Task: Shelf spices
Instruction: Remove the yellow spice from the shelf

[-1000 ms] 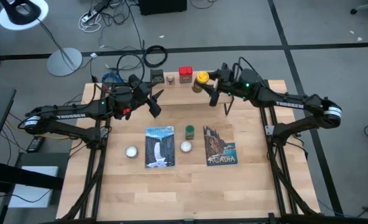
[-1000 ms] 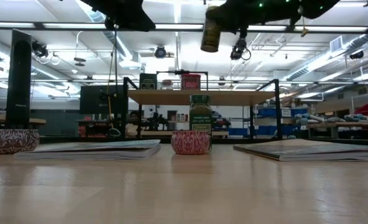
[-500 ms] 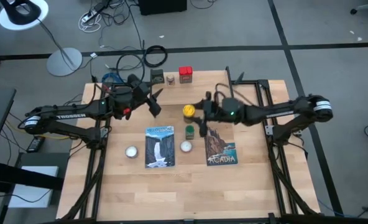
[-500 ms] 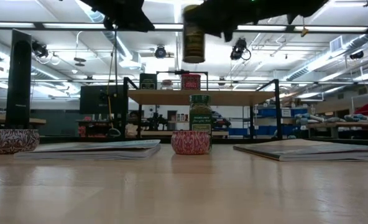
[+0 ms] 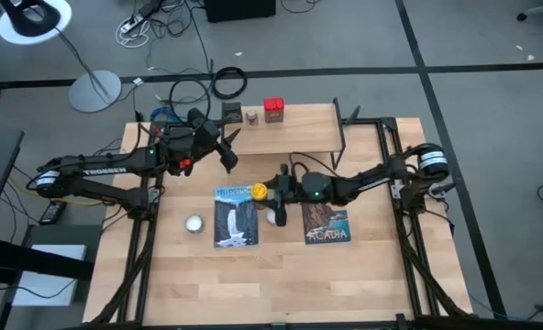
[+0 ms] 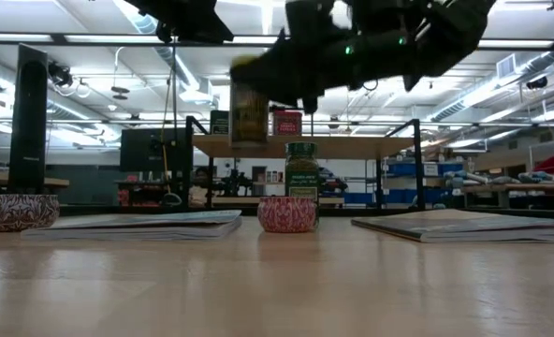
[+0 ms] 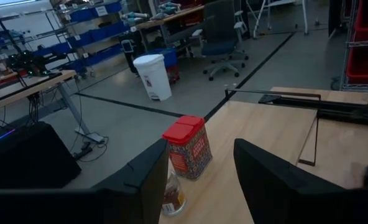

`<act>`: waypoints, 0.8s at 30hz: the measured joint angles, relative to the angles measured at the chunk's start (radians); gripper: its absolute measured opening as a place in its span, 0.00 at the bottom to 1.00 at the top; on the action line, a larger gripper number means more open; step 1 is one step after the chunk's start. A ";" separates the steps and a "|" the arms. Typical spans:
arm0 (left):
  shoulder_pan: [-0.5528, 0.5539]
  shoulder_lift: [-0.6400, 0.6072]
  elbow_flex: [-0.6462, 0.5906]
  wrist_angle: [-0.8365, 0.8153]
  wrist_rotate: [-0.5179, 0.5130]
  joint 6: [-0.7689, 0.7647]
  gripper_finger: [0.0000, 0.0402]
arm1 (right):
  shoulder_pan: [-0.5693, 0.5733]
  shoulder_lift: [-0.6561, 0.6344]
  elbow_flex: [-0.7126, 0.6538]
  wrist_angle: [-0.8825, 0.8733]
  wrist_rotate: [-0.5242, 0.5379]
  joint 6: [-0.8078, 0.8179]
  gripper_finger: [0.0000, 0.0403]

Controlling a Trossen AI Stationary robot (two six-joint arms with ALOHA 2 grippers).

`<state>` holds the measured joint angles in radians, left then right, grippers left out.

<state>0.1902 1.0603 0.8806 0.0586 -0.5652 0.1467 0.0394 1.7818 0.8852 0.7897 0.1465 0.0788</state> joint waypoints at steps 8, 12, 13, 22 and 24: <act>0.000 0.000 0.000 0.001 0.000 -0.010 0.47 | -0.085 0.032 0.002 0.006 -0.027 -0.001 0.50; 0.000 0.000 0.000 0.001 0.000 -0.015 0.47 | -0.110 0.032 0.002 -0.004 -0.046 -0.001 0.50; 0.000 0.000 0.000 0.003 0.000 -0.015 0.47 | -0.113 0.032 0.002 -0.009 -0.049 -0.001 0.50; 0.000 0.000 0.000 -0.002 0.000 -0.019 0.47 | -0.093 0.024 0.001 -0.018 -0.062 -0.001 0.50; 0.000 0.000 0.000 -0.001 0.000 -0.019 0.47 | -0.082 0.012 0.001 -0.018 -0.065 -0.002 0.50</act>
<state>0.1900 1.0603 0.8806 0.0572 -0.5652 0.1272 -0.0427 1.7940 0.8864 0.7719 0.0814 0.0769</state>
